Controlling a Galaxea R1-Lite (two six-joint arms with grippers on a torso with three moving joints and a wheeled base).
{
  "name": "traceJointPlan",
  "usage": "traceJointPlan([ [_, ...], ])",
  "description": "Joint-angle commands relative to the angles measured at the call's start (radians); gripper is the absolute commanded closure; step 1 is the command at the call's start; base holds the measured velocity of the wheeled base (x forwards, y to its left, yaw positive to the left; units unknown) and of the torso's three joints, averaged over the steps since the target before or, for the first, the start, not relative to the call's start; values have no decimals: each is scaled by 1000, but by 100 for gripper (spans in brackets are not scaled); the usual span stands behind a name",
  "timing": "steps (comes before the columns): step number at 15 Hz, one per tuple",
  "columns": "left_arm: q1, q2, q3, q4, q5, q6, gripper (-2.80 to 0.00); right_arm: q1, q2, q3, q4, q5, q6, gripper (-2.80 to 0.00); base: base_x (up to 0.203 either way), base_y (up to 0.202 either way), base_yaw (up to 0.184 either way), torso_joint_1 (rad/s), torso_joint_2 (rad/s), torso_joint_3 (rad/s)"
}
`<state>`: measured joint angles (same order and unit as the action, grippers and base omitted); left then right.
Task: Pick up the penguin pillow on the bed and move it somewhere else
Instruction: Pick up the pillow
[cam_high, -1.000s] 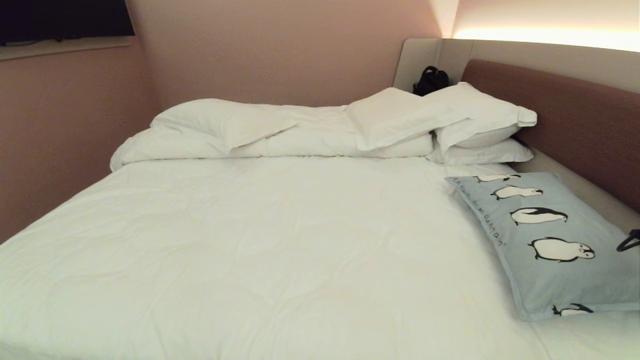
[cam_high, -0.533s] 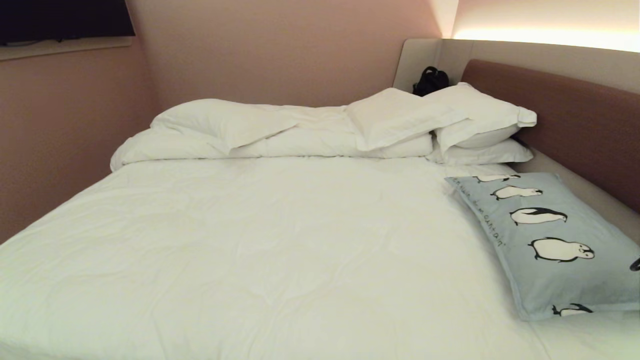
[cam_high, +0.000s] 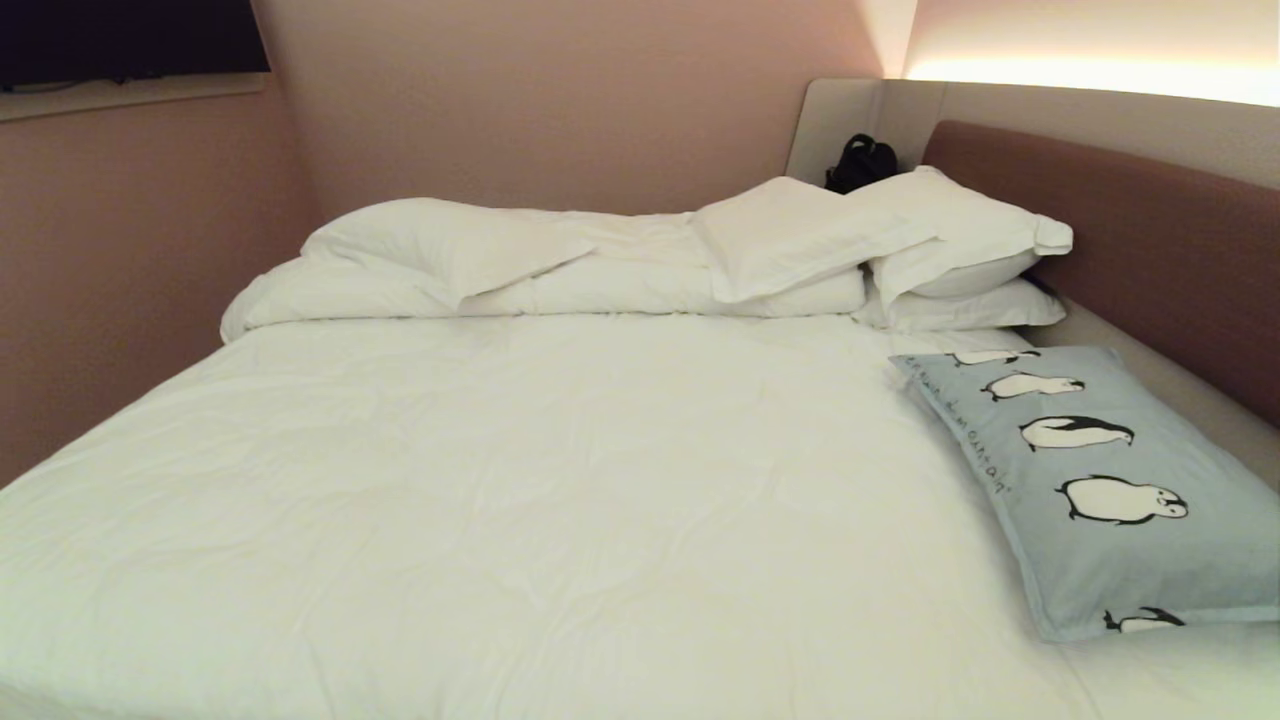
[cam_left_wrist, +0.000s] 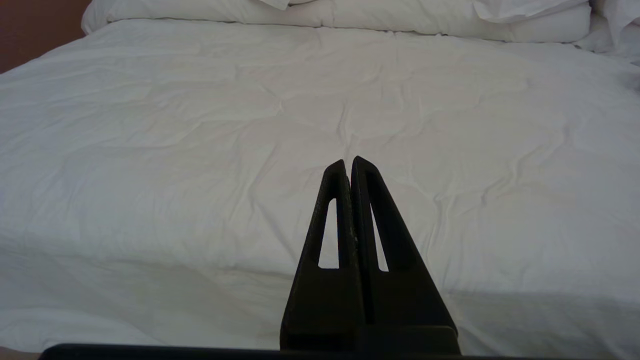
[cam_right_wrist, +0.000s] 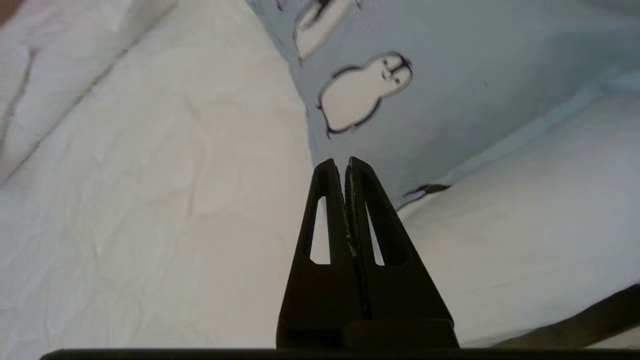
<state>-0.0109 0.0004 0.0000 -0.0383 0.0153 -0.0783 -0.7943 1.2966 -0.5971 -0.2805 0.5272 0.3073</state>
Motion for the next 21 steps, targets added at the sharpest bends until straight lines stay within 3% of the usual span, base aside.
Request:
traceJointPlan([
  [1,0,0,0,-1,0,-1,0,9,-135,-54,508,-3,7,0,0,0,0,0,0,0],
  [3,0,0,0,-1,0,0,0,51,-177,-120,765,-56,16,0,0,0,0,0,0,0],
  [4,0,0,0,-2,0,-1,0,92,-189,-132,827,-118,21,0,0,0,0,0,0,0],
  [8,0,0,0,0,0,-1,0,221,-220,-121,844,-372,72,0,0,0,0,0,0,0],
  [11,0,0,0,-2,0,-1,0,354,-230,-120,842,-506,125,0,0,0,0,0,0,0],
  [16,0,0,0,0,0,-1,0,609,-322,-99,842,-565,169,0,0,0,0,0,0,0],
  [21,0,0,0,-2,0,0,0,740,-576,-22,792,-554,75,0,0,0,0,0,0,0],
])
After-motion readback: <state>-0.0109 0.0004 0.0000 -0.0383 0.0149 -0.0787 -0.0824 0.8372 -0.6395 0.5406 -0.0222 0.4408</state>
